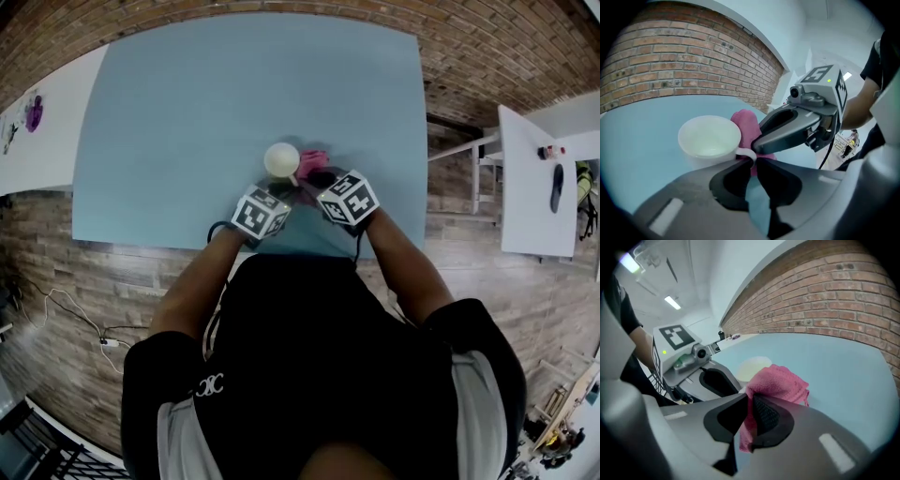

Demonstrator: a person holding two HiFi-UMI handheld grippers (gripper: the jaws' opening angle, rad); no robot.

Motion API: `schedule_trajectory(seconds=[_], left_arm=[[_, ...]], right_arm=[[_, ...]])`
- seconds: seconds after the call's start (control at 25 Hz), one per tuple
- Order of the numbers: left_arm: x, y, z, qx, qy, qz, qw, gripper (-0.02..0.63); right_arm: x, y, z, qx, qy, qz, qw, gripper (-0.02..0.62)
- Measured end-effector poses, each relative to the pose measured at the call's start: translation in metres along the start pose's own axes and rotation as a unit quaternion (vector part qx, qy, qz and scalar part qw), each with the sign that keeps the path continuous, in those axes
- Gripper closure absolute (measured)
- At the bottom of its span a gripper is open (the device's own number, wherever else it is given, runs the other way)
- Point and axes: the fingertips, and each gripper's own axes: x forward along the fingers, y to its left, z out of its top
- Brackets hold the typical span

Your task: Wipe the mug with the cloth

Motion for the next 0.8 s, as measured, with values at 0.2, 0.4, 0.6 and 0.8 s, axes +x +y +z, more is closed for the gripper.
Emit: schedule_trajectory(seconds=[0.2, 0.4, 0.6, 0.8], left_arm=[[0.001, -0.004, 0.002, 0.014, -0.028, 0.045, 0.9985, 0.531], [-0.029, -0.004, -0.018, 0.002, -0.053, 0.08, 0.9954, 0.534], [-0.049, 0.014, -0.055, -0.063, -0.044, 0.104, 0.9916, 0.602], [-0.062, 0.021, -0.057, -0.107, -0.07, 0.123, 0.9841, 0.604]], right_arm=[[-0.023, 0.004, 0.006, 0.008, -0.018, -0.021, 1.0, 0.557], [-0.026, 0.016, 0.001, 0.023, -0.006, -0.058, 0.998, 0.557], [-0.026, 0.033, 0.009, 0.123, -0.027, -0.066, 0.99, 0.557], [-0.02, 0.015, 0.017, 0.276, -0.04, -0.08, 0.957, 0.557]])
